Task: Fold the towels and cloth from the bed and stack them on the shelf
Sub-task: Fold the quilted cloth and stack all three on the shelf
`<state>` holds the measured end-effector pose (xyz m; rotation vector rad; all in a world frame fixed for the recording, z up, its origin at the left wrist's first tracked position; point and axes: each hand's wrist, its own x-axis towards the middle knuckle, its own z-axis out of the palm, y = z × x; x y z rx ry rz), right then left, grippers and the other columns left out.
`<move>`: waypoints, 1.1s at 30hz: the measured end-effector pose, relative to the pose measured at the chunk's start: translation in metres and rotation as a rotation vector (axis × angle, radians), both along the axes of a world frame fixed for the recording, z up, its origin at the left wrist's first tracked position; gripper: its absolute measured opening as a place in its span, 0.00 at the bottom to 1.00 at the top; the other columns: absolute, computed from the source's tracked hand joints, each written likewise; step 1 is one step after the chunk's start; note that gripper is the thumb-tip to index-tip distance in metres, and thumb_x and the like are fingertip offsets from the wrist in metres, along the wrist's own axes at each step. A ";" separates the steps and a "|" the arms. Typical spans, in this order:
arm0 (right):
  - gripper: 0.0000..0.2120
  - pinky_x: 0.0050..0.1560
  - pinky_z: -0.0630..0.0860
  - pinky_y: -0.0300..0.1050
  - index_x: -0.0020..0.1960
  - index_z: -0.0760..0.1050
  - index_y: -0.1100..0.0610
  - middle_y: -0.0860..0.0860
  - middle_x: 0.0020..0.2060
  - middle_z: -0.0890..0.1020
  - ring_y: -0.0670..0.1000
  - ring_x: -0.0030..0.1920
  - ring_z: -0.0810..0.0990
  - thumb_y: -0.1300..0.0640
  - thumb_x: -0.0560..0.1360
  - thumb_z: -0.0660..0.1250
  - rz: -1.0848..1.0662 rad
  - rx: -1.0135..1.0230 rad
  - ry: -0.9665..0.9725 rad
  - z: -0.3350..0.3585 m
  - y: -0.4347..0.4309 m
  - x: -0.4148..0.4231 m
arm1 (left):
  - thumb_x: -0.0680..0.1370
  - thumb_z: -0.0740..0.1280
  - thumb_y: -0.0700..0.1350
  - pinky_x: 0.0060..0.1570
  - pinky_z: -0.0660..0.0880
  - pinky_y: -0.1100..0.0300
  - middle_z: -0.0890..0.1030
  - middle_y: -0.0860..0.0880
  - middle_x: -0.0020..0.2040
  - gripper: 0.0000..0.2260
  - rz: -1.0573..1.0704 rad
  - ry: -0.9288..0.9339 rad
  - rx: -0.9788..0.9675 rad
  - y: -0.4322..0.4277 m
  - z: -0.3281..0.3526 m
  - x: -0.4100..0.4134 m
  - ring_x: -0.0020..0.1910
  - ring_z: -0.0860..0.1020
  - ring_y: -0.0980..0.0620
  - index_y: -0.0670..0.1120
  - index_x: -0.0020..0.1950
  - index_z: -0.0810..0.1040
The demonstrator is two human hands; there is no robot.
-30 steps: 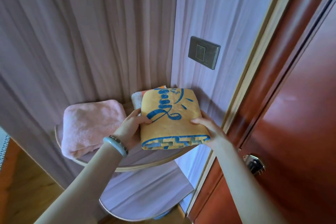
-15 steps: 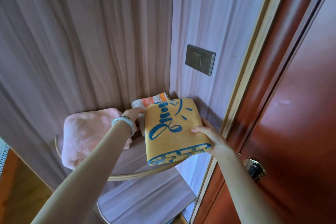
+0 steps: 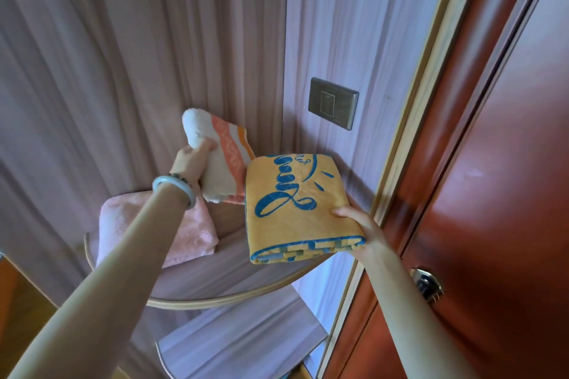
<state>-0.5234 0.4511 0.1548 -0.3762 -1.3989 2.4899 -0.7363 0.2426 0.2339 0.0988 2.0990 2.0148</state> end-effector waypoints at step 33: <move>0.34 0.46 0.79 0.48 0.71 0.64 0.45 0.52 0.58 0.78 0.50 0.49 0.81 0.72 0.72 0.62 0.012 0.553 -0.227 0.049 -0.029 -0.057 | 0.76 0.66 0.40 0.48 0.79 0.46 0.78 0.39 0.61 0.22 -0.313 -0.243 0.169 -0.011 -0.041 0.029 0.56 0.79 0.41 0.45 0.69 0.67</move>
